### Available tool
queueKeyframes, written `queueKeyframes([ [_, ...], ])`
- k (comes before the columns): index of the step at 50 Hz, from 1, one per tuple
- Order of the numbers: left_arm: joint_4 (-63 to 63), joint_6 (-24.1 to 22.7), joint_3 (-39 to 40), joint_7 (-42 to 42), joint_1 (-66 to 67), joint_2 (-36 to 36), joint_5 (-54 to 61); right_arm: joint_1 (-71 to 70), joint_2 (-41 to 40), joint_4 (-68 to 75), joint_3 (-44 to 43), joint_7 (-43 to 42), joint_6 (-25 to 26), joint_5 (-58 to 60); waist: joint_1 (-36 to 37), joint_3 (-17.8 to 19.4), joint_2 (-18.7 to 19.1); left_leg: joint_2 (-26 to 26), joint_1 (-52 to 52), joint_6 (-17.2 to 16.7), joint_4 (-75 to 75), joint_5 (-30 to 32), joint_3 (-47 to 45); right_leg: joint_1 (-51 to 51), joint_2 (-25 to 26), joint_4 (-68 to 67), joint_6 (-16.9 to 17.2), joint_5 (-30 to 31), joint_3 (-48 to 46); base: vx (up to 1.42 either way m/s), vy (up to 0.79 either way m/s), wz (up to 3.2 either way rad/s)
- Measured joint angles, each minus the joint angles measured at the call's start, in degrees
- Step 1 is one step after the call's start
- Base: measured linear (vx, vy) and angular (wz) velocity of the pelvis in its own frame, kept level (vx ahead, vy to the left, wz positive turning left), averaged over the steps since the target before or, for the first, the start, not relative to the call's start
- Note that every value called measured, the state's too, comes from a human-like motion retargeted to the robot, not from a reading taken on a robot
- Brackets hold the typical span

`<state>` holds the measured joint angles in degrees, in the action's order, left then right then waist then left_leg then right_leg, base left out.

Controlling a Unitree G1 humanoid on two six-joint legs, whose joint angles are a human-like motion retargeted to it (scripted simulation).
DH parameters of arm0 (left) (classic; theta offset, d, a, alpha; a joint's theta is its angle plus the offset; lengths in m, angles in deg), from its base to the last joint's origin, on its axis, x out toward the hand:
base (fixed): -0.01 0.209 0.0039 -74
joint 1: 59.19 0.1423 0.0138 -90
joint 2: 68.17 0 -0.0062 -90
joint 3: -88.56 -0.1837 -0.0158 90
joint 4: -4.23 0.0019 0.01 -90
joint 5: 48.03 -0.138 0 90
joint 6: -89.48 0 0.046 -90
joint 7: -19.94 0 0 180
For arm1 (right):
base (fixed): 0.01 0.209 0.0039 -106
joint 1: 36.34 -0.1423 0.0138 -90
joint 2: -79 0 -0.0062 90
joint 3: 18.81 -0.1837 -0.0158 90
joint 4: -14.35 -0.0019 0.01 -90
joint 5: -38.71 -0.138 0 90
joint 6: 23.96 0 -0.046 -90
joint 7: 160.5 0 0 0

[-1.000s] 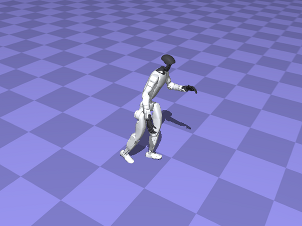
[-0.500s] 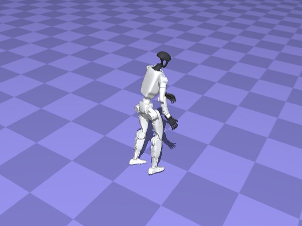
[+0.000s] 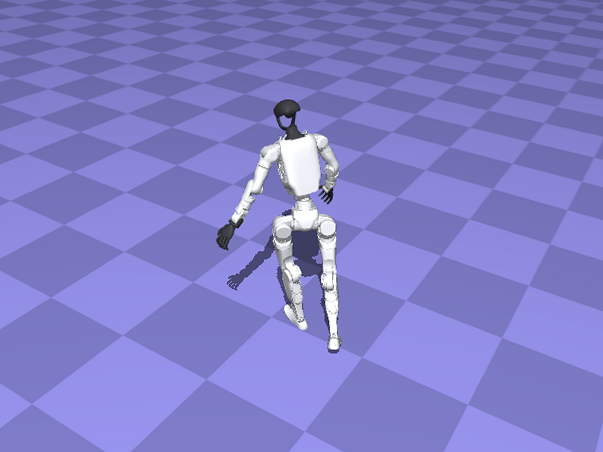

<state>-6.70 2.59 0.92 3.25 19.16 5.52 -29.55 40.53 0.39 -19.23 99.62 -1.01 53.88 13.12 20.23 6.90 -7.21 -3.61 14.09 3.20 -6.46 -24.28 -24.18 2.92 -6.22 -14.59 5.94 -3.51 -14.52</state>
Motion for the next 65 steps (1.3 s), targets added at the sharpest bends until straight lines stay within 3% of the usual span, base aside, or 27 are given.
queueKeyframes([
  [3,5.76,3.50,6.19,-2.09,4.96,-10.82,5.68,-6.17,3.62,-5.97,2.33,8.15,5.03,4.97,-1.30,0.85,-0.07,-0.86,-3.05,-2.49,5.97,3.20,-1.29,1.50,3.57,-2.23,0.36,2.87,4.39,0.49,-0.03,1.23],
  [5,4.12,3.30,8.19,-0.63,10.70,-15.64,8.87,-10.94,7.85,-11.89,4.36,10.69,6.12,6.94,-3.08,2.78,0.57,-0.70,-4.37,-1.42,5.22,0.99,1.34,0.34,5.64,-8.98,2.11,2.73,7.30,0.47,-0.04,1.39],
  [8,-1.29,-2.08,8.45,0.04,18.79,-19.07,9.71,-15.53,13.32,-21.07,3.07,3.00,1.68,7.77,-5.16,6.87,0.99,-0.76,-4.31,5.91,-0.90,-7.19,6.72,-7.02,6.77,-28.00,6.71,2.97,11.20,0.46,-0.03,1.26],
  [10,-4.53,-4.09,8.05,-2.50,21.13,-19.90,6.96,-14.33,12.88,-25.69,-2.63,-6.86,-3.46,4.07,-5.67,9.48,0.86,-1.15,-3.45,9.31,-7.10,-11.82,8.97,-12.60,0.04,-42.09,2.96,0.83,5.51,0.53,0.04,1.06],
  [12,-7.54,-2.01,7.03,-4.88,20.04,-18.77,3.43,-10.37,9.35,-29.20,-9.50,-13.11,-7.61,-2.28,-6.76,11.69,2.26,-1.31,-5.40,8.79,-8.45,-13.42,11.07,-15.31,-9.74,-51.37,-5.96,-7.62,-2.39,0.62,0.15,1.31],
  [13,-9.14,-0.51,6.33,-4.82,19.14,-17.34,0.94,-7.42,7.03,-30.59,-12.76,-13.89,-8.45,-4.43,-8.18,12.24,3.43,-1.14,-7.12,7.88,-7.58,-13.03,12.88,-16.28,-10.87,-52.98,-7.80,-11.46,-3.10,0.69,0.14,1.89],
  [15,-13.18,1.92,4.06,-1.49,18.19,-12.74,-4.37,0.43,2.82,-32.68,-18.13,-10.67,-6.68,-6.02,-12.58,12.08,6.54,0.01,-10.90,5.54,-4.67,-10.11,17.25,-18.75,-5.76,-50.91,-6.39,-14.21,1.37,0.74,0.08,2.42],
  [18,-21.37,-0.38,0.73,11.76,21.13,-3.07,-14.29,12.54,-0.21,-30.59,-21.37,5.48,0.46,1.55,-21.23,8.97,11.27,3.09,-13.12,0.35,-3.16,-3.17,21.19,-21.98,1.96,-39.19,-2.46,-12.79,6.30,0.81,0.03,2.40],
  [20,-27.35,-4.56,-0.35,22.22,23.25,3.32,-22.55,18.82,-0.95,-25.88,-22.14,18.09,3.81,11.00,-26.37,7.17,13.26,4.34,-13.82,-3.78,-3.35,1.91,23.03,-22.39,1.69,-28.39,-2.28,-12.91,3.91,0.84,-0.03,2.07],
  [22,-32.15,-7.07,-1.03,31.21,22.86,9.24,-27.22,21.70,-1.65,-17.10,-21.06,26.60,6.71,17.74,-30.46,6.34,14.40,4.59,-15.99,-5.08,-0.49,7.16,26.28,-21.20,0.72,-14.43,-2.67,-12.62,0.54,0.84,-0.13,1.97],
  [25,-36.67,-7.46,-2.84,37.59,20.84,17.84,-31.45,23.19,-4.43,2.69,-16.64,30.55,11.02,16.64,-33.97,5.90,14.38,3.76,-19.63,-7.25,-0.55,11.98,28.47,-18.31,0.26,4.05,-1.81,-12.94,1.69,0.87,-0.22,1.63],
  [29,-43.29,-6.92,-8.86,36.50,16.94,22.65,-40.71,23.83,-9.44,22.37,-7.92,30.94,14.44,10.95,-30.08,8.16,12.51,2.21,-19.63,-2.13,-18.38,9.84,26.10,-14.63,-0.85,6.47,-2.96,-13.40,5.86,0.85,-0.32,0.63],
  [32,-49.55,-8.59,-12.31,36.85,16.12,21.42,-44.77,26.02,-11.02,20.09,-0.78,36.59,14.96,11.64,-22.73,9.42,12.70,4.44,-9.68,0.15,-44.94,11.25,22.83,-14.27,-0.42,-4.01,-7.13,-22.52,5.95,0.79,-0.30,0.04],
  [35,-51.18,-9.60,-12.86,28.18,19.80,20.31,-38.64,24.17,-10.91,16.21,6.48,28.10,9.21,12.91,-16.29,7.82,11.69,6.19,0.37,0.21,-61.30,9.54,21.26,-14.97,-0.80,-13.55,-6.91,-28.28,4.75,0.86,-0.22,0.02],
  [36,-49.66,-9.06,-11.84,25.93,20.80,20.19,-34.66,21.04,-10.60,15.82,8.71,22.68,8.04,13.39,-14.94,6.83,10.26,5.55,2.86,2.09,-61.89,7.16,20.77,-13.23,-0.99,-11.11,-6.19,-27.15,4.98,0.90,-0.20,-0.07],
  [40,-38.02,-8.38,-5.89,15.46,25.04,17.20,-22.80,8.41,-9.65,12.09,5.89,-1.55,4.27,22.42,-9.20,2.36,2.95,4.37,8.12,4.61,-51.90,1.58,14.93,-8.56,-2.78,-5.81,-1.77,-17.74,7.87,0.98,-0.13,-0.61],
  [42,-28.19,-7.28,-4.27,11.49,24.78,15.15,-17.80,1.76,-9.06,8.52,2.29,-6.98,2.16,19.20,-6.01,1.08,-0.47,3.73,7.97,4.02,-39.31,1.48,11.75,-5.62,-3.51,-1.64,-0.76,-10.29,10.58,1.03,0.00,-1.14],
  [45,-11.14,-3.65,-3.47,9.09,21.13,11.47,-10.31,-10.12,-7.90,2.51,-3.30,-4.10,0.74,4.40,-1.08,1.83,-4.11,2.95,3.82,3.65,-14.03,3.13,8.69,-1.42,-3.84,2.29,1.17,0.06,15.37,1.02,0.10,-1.42],
  [48,0.85,0.05,-4.56,9.62,18.88,7.26,-5.07,-23.01,-3.75,-4.77,-2.92,-1.28,1.21,-3.36,1.67,4.09,-5.41,4.26,1.75,1.57,1.26,5.74,5.61,3.38,-3.42,2.46,2.38,3.03,19.43,0.98,0.19,-1.02],
  [50,4.97,1.95,-6.05,10.04,18.00,4.73,-3.67,-31.85,1.36,-11.39,0.51,-3.07,0.88,-1.44,1.37,6.45,-6.68,3.96,2.06,2.83,-1.84,5.03,4.96,5.54,-4.42,-1.09,2.12,2.08,21.53,0.95,0.25,-0.09],
  [53,5.09,3.72,-6.81,6.30,14.70,3.57,-5.28,-40.51,10.82,-27.70,0.36,-9.90,-1.11,5.15,-0.51,11.00,-6.44,3.73,4.08,5.37,-21.73,-7.52,5.95,2.64,-5.34,-19.25,1.69,-3.76,22.60,0.97,0.28,0.42],
  [55,2.21,2.04,-6.41,1.91,12.94,3.66,-7.79,-38.19,12.74,-41.15,-5.97,-12.30,-4.88,7.64,-2.24,9.71,-5.59,6.05,7.56,4.93,-33.94,-13.84,5.67,-5.59,-5.05,-34.14,2.65,-9.26,20.24,1.02,0.22,0.41],
  [58,-1.28,1.77,-8.59,-0.30,3.82,5.28,-9.31,-28.39,6.55,-57.15,-13.55,-8.50,-8.54,5.82,-6.91,10.06,-3.79,2.90,-1.18,4.06,-22.68,-10.00,8.34,-11.81,-4.82,-35.02,-4.21,-16.13,16.05,0.99,0.22,0.94],
  [61,-5.71,-1.58,-10.44,3.25,-3.55,8.73,-11.16,-11.29,-0.52,-67.39,-17.93,2.47,-7.21,8.38,-15.61,7.64,0.32,3.95,-5.23,0.89,-18.93,-3.11,12.90,-17.55,-1.49,-25.27,-4.11,-17.15,10.40,1.07,0.09,1.70],
  [63,-8.45,-2.12,-12.74,6.93,-9.76,10.91,-11.72,-3.38,-2.50,-66.89,-17.58,9.95,-3.53,14.19,-21.94,8.39,3.23,3.87,-11.56,-0.54,-10.57,4.51,16.39,-17.33,0.66,-9.77,-5.37,-14.98,8.25,1.06,-0.03,1.74],
  [65,-11.95,-2.89,-15.72,9.21,-15.33,12.36,-13.70,3.05,-2.43,-63.04,-16.74,16.73,0.28,22.35,-29.01,9.68,5.17,3.87,-17.18,-2.64,-6.21,10.32,19.32,-17.08,1.15,3.78,-4.12,-12.78,6.27,1.13,-0.12,1.79],
])
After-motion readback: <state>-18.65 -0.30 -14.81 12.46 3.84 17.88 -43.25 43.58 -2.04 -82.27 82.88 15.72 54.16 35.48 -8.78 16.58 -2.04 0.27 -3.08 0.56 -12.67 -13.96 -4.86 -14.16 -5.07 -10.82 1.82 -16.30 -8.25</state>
